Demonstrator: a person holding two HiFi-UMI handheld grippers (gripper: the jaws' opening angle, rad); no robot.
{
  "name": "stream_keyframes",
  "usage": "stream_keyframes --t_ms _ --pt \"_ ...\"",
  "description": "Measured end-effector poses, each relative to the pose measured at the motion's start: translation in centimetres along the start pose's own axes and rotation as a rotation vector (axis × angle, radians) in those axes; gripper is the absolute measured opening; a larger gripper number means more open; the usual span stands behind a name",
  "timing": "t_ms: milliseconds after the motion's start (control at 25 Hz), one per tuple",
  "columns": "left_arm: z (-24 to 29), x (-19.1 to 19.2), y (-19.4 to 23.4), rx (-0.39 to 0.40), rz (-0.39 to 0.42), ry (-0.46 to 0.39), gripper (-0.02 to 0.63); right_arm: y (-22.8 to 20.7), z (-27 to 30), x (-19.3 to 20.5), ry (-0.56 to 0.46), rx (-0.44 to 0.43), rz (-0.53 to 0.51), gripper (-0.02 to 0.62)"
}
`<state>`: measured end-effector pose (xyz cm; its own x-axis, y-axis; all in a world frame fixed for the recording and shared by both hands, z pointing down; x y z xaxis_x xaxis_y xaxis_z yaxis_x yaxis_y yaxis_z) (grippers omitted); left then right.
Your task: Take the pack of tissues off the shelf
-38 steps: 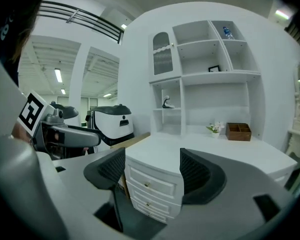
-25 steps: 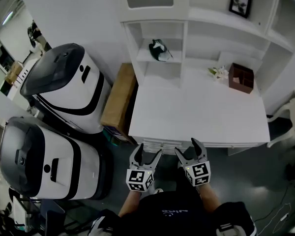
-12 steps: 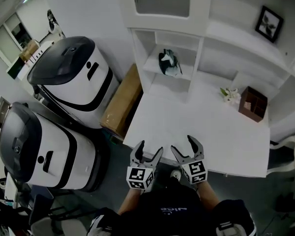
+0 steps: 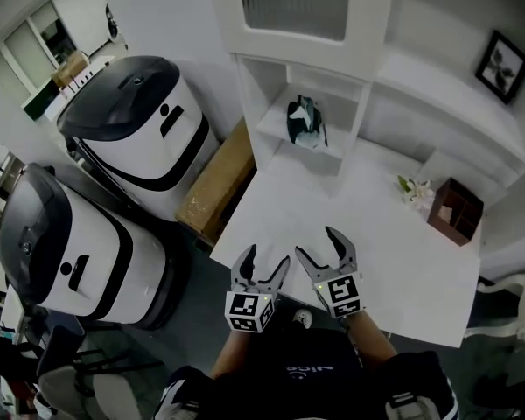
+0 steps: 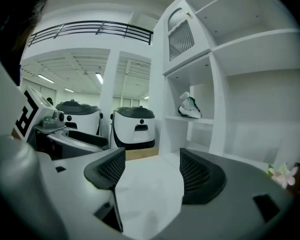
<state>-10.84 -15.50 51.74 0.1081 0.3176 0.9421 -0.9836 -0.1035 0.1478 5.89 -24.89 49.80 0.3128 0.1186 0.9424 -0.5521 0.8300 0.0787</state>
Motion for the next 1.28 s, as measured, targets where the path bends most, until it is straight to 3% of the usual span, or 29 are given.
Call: stream_keyframes --t_ms 400,520,1000,1200,1280 --pt "1.0 -0.8 1.6 -0.021 -0.039 -0.022 0.353 -5.7 5.0 -11.0 -0.19 0.129 -0.137 0.321" --pt "1.2 -1.1 2.7 -0.014 -0.049 -0.023 0.353 -7.2 6.9 -13.1 -0.22 0.138 -0.132 0.31" --pt "1.9 -2.3 7.3 -0.015 -0.045 -0.011 0.352 -10.9 13.8 -14.2 -0.146 0.234 -0.036 0.291" --pt "2.4 -2.4 8.2 0.012 -0.039 0.005 0.35 -11.6 15.2 -14.0 -0.121 0.257 -0.027 0.215" --pt "2.7 -2.6 8.6 0.018 -0.035 0.006 0.35 -11.6 15.4 -13.8 -0.117 0.278 -0.026 0.138"
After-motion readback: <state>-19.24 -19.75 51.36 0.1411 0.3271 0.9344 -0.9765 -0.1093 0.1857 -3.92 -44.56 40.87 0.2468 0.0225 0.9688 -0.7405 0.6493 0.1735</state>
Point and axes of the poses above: the fingertips, and each gripper's own axes: z forward along the fingers, y to its left, x out of its underside, the point moved 10 cm from there along -z, backward along the fingers, and after that the axes turned 6 degrees about y, right-handed, at the moved point
